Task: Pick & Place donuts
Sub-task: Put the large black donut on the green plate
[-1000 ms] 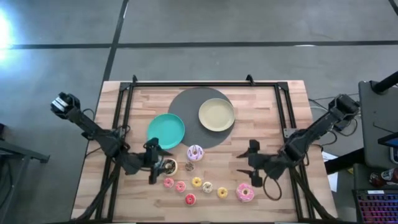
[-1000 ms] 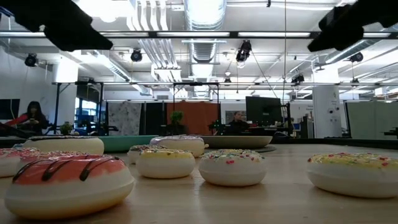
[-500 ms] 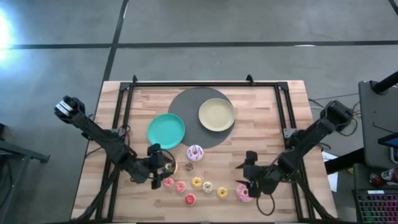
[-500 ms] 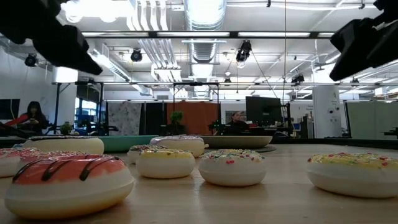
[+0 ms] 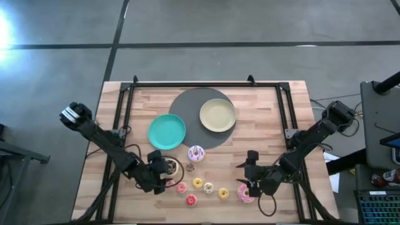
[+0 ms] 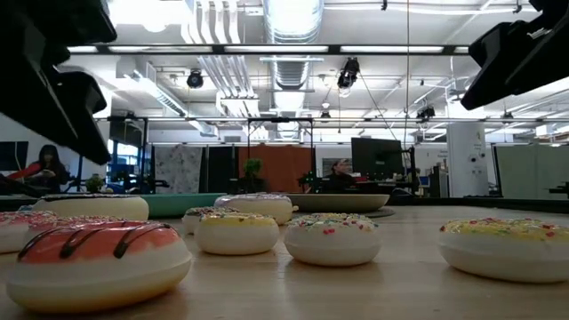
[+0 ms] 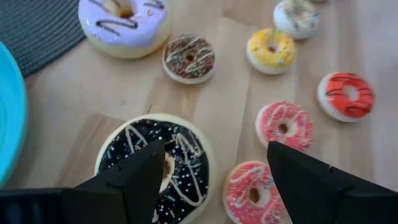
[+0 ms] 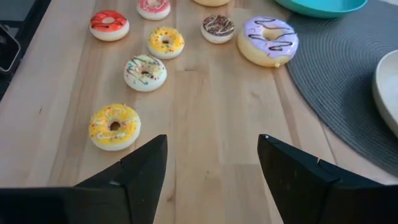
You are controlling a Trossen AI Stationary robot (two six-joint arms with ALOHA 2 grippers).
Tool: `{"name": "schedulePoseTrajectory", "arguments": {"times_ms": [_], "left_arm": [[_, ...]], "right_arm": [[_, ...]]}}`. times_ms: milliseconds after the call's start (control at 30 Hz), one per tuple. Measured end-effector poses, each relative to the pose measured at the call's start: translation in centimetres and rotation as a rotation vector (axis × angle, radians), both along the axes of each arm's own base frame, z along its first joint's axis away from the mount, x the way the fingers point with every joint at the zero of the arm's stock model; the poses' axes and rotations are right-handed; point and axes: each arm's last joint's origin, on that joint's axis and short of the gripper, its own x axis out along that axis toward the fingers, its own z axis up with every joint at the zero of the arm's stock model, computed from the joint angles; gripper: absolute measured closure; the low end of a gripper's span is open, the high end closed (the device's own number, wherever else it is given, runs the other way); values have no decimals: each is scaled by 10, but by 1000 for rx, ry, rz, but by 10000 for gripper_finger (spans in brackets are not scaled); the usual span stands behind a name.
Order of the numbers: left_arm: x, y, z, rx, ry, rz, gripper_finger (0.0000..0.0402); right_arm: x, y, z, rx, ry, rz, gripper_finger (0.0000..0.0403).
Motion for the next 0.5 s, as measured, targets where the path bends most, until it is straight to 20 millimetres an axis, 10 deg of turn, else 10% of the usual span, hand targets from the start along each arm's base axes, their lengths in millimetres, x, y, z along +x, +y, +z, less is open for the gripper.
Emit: {"name": "schedulePoseTrajectory", "arguments": {"times_ms": [500], "left_arm": [[6,-3,-21,25,64,6,143]], "right_arm": [[0,0,0,-1,-10,-9,167]]}}
